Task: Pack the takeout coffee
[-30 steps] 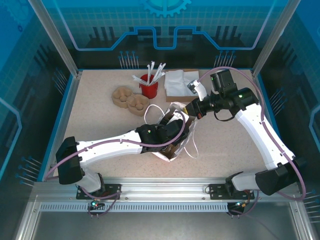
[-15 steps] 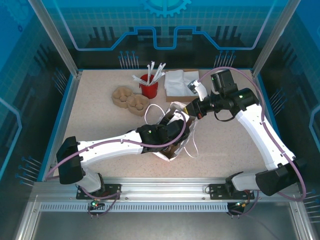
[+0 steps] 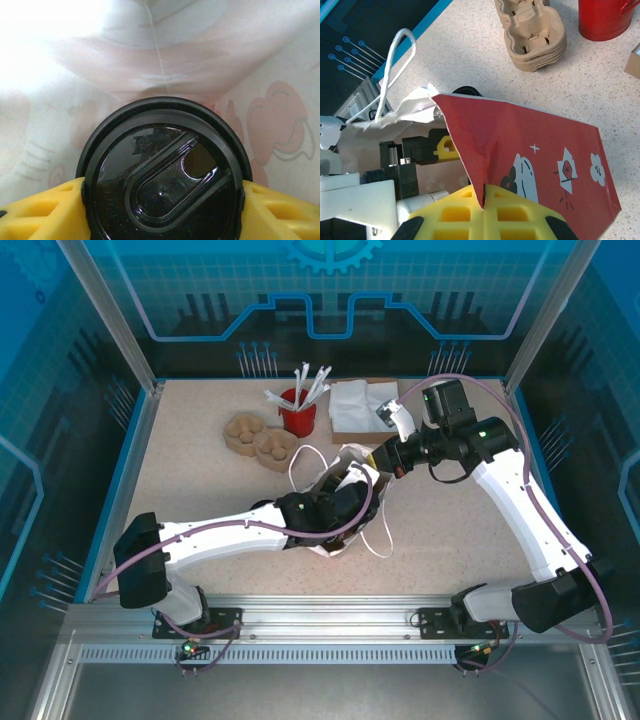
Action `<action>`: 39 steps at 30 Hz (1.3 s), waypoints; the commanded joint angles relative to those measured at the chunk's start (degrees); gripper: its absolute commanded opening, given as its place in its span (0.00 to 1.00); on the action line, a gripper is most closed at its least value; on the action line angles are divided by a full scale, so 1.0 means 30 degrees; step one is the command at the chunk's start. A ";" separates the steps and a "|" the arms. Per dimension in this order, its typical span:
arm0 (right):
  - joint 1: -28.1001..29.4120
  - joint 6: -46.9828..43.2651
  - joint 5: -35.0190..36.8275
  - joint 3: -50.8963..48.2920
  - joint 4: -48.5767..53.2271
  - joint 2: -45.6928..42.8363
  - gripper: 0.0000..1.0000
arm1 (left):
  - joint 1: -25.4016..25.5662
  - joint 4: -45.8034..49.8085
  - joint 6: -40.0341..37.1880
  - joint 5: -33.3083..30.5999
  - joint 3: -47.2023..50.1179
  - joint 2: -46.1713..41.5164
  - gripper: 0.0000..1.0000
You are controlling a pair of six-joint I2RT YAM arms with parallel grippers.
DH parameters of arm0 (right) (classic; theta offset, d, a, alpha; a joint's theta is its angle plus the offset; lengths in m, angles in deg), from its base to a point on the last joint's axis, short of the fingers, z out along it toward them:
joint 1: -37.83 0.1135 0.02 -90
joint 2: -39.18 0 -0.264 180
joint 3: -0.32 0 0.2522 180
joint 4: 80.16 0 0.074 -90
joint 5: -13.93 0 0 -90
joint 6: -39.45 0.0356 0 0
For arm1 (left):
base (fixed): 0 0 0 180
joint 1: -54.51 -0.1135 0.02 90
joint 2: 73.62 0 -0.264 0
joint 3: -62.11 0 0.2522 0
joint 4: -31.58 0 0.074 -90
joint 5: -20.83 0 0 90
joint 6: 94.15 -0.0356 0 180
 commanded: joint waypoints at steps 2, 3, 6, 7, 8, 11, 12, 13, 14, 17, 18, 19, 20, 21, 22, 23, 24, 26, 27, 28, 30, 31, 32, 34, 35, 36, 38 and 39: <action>0.0342 0.0478 -0.1917 0.0038 -0.0108 -0.0642 0.00 | -0.0062 -0.1003 -0.0219 -0.0234 0.0889 -0.0021 0.62; 0.0355 0.0540 -0.1900 0.0015 -0.0155 -0.0666 0.00 | -0.0067 -0.1053 -0.0157 -0.0219 0.1021 -0.0092 0.62; 0.0341 0.0618 -0.1869 -0.0071 -0.0184 -0.0707 0.00 | -0.0029 -0.1286 -0.0105 -0.0160 0.1303 -0.0442 0.62; 0.0336 0.0648 -0.1808 -0.0096 -0.0215 -0.0735 0.00 | -0.0029 -0.1272 -0.0103 -0.0146 0.1333 -0.0543 0.62; 0.0317 0.0674 -0.1768 -0.0124 -0.0219 -0.0736 0.00 | -0.0030 -0.1267 -0.0159 -0.0197 0.1305 -0.0640 0.62; 0.0313 0.0783 -0.1593 -0.0228 -0.0301 -0.0762 0.00 | -0.0030 -0.1035 -0.0363 -0.0328 0.1074 -0.0823 0.62; 0.0273 0.0828 -0.1519 -0.0273 -0.0360 -0.0793 0.00 | -0.0030 -0.0970 -0.0421 -0.0363 0.0970 -0.0895 0.62; 0.0260 0.0866 -0.1460 -0.0286 -0.0401 -0.0786 0.00 | -0.0029 -0.0919 -0.0482 -0.0406 0.0887 -0.1006 0.61; 0.0241 0.0942 -0.1431 -0.0349 -0.0502 -0.0794 0.00 | -0.0029 -0.0799 -0.0512 -0.0478 0.0759 -0.1111 0.62; 0.0136 0.0781 -0.1205 -0.0292 -0.0610 -0.0730 0.00 | 0.0000 -0.0504 -0.0581 -0.0707 0.0460 -0.1406 0.62; 0.0137 0.0546 -0.1141 -0.0243 -0.0540 -0.0653 0.00 | 0.0026 -0.0433 -0.0632 -0.0774 0.0410 -0.1556 0.61; 0.0137 0.0331 -0.1093 -0.0137 -0.0394 -0.0543 0.00 | 0.0036 -0.0367 -0.0646 -0.0846 0.0385 -0.1630 0.61; 0.0094 0.0093 -0.1032 -0.0023 -0.0214 -0.0442 0.00 | 0.0073 -0.0334 -0.0662 -0.0934 0.0368 -0.1752 0.61; 0.0000 -0.0030 -0.1046 0.0044 -0.0071 -0.0325 0.00 | 0.0113 -0.0298 -0.0690 -0.1020 0.0366 -0.1832 0.61; -0.0113 -0.0085 -0.1141 0.0025 -0.0054 -0.0264 0.00 | 0.0133 -0.0245 -0.0655 -0.1054 0.0382 -0.1895 0.61; -0.0255 -0.0142 -0.1285 0.0026 -0.0053 -0.0199 0.00 | 0.0184 -0.0195 -0.0636 -0.1112 0.0401 -0.1940 0.61; -0.0351 -0.0140 -0.1392 0.0009 -0.0104 -0.0198 0.00 | 0.0244 -0.0139 -0.0592 -0.1205 0.0451 -0.1982 0.61; -0.0520 -0.0185 -0.1570 0.0011 -0.0167 -0.0094 0.00 | 0.0307 0.0009 -0.0397 -0.1280 0.0555 -0.2043 0.61; -0.0562 -0.0186 -0.1668 0.0052 -0.0155 -0.0066 0.00 | 0.0335 0.0129 -0.0207 -0.1341 0.0613 -0.2079 0.61; -0.0594 -0.0217 -0.1747 0.0088 -0.0120 -0.0018 0.00 | 0.0382 0.0096 -0.0128 -0.1358 0.0710 -0.2100 0.61; -0.0652 -0.0336 -0.1870 0.0167 -0.0057 0.0058 0.00 | 0.0435 -0.0028 -0.0063 -0.1422 0.0905 -0.2149 0.61; -0.0640 -0.0332 -0.1993 0.0184 -0.0026 0.0104 0.00 | 0.0439 -0.0075 -0.0045 -0.1483 0.0966 -0.2088 0.61; -0.0705 -0.0347 -0.2119 0.0210 -0.0016 0.0171 0.00 | 0.0433 -0.0144 -0.0047 -0.1507 0.1059 -0.2061 0.61; -0.0750 -0.0362 -0.2387 0.0207 -0.0024 0.0199 0.00 | 0.0426 -0.0288 -0.0076 -0.1565 0.1183 -0.1960 0.61; -0.0781 -0.0346 -0.2513 0.0214 0.0003 0.0223 0.00 | 0.0425 -0.0418 -0.0104 -0.1583 0.1229 -0.1929 0.61; -0.0806 -0.0388 -0.2602 0.0236 0.0005 0.0231 0.00 | 0.0424 -0.0519 -0.0161 -0.1580 0.1289 -0.1920 0.61; -0.0852 -0.0412 -0.2815 0.0225 0.0007 0.0280 0.00 | 0.0422 -0.0587 -0.0263 -0.1652 0.1300 -0.1829 0.61; -0.0896 -0.0455 -0.2954 0.0188 0.0034 0.0300 0.00 | 0.0415 -0.0697 -0.0359 -0.1698 0.1304 -0.1730 0.61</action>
